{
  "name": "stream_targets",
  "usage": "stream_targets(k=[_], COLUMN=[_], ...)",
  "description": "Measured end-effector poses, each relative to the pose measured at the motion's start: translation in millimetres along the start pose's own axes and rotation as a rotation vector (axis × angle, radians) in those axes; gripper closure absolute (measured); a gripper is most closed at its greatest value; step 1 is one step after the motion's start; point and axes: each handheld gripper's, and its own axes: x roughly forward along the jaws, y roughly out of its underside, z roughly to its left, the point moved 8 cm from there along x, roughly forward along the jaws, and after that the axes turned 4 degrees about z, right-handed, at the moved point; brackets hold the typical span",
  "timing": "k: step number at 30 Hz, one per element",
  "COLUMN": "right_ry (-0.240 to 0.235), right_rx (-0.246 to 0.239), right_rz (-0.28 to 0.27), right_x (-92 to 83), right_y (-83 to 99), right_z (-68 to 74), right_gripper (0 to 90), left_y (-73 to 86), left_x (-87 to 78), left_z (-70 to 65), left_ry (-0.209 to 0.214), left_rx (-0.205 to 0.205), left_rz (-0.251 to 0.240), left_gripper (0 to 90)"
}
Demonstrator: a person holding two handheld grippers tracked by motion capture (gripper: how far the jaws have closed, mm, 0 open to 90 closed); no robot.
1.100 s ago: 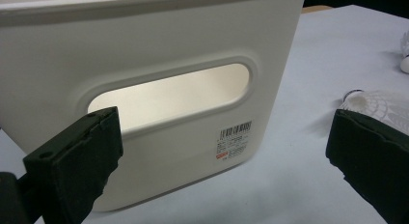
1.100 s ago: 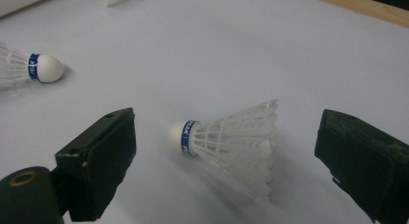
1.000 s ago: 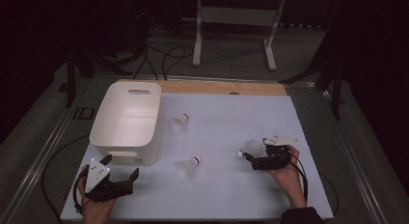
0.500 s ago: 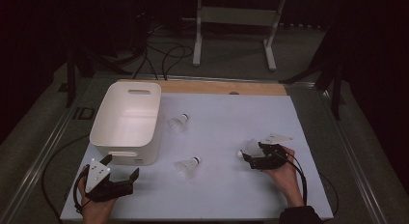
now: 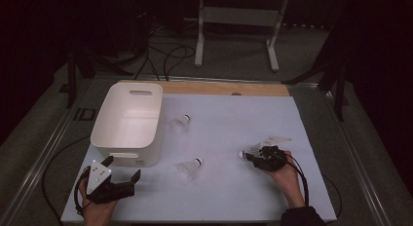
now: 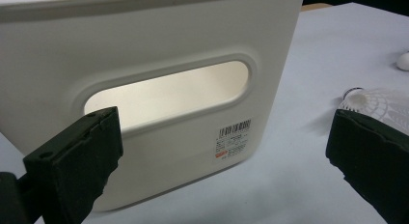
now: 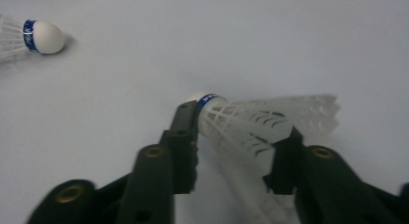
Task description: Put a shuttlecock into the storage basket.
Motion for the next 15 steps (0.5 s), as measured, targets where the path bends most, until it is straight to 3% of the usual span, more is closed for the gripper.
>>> stream_targets(k=[1, 2, 15], right_ry=[0.0, -0.003, 0.001], right_rx=[0.0, -0.014, -0.054], right_rz=[0.0, 0.003, -0.005], right_x=[0.0, -0.3, -5.4], right_y=[0.0, -0.6, -7.0], right_z=[0.0, 1.9, 10.8], right_gripper=[65.7, 73.6, 87.1], left_y=[0.0, -0.1, 0.1], left_x=[0.0, 0.0, 0.0], left_z=[0.0, 0.0, 0.2], left_ry=[0.0, 0.0, -0.002], left_rx=[0.0, -0.002, -0.001], left_rz=[0.0, -0.001, 0.001], left_gripper=[0.1, 0.1, 0.1])
